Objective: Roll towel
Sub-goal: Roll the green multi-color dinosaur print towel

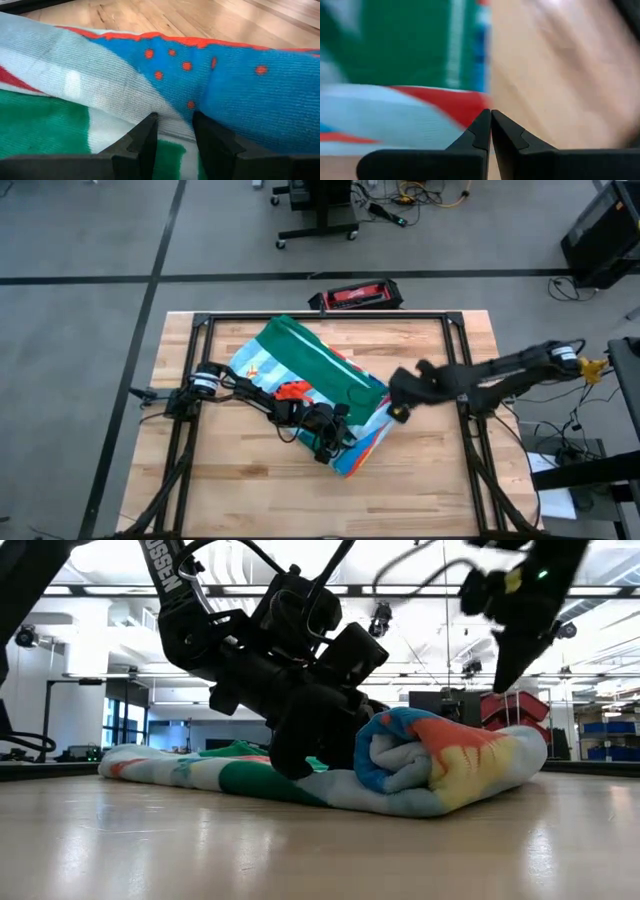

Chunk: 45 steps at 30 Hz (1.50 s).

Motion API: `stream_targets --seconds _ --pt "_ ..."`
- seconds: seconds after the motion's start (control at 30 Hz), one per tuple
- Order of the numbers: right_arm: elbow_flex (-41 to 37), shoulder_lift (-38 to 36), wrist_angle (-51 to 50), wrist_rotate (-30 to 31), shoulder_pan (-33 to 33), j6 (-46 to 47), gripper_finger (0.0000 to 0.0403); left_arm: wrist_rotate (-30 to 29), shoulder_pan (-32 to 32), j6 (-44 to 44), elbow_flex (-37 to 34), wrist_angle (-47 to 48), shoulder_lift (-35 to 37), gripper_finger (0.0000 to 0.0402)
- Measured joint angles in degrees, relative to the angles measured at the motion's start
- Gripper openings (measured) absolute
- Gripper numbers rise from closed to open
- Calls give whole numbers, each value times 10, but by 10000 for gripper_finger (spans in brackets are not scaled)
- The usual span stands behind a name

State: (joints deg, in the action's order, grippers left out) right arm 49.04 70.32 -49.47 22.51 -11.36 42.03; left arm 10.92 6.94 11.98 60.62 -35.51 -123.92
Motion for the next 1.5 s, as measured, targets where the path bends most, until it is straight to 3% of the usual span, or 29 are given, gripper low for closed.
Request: stream_targets --seconds 0.2,0.33,0.7,0.87,1.03,1.13,1.3,1.5 --pt "-87 35 277 19 -112 50 0 1 -1 -5 0 0 0 117" --pt "-115 96 422 38 -136 50 0 1 -2 -6 0 0 0 117" --pt "-80 231 438 56 -136 54 0 -13 -4 -14 -1 11 10 117" --pt "-78 238 438 60 -136 59 0 -19 -10 0 -2 39 51 116" --pt "-79 234 436 69 -137 57 0 -16 -24 10 -1 -6 67 116" --pt "-79 234 432 71 -137 63 0 -2 -29 2 0 -25 50 116" --pt "-80 234 425 76 -137 77 0 71 -22 -32 0 -87 14 116" --pt "-80 234 424 88 -137 80 0 79 -20 -35 1 -101 -11 116"
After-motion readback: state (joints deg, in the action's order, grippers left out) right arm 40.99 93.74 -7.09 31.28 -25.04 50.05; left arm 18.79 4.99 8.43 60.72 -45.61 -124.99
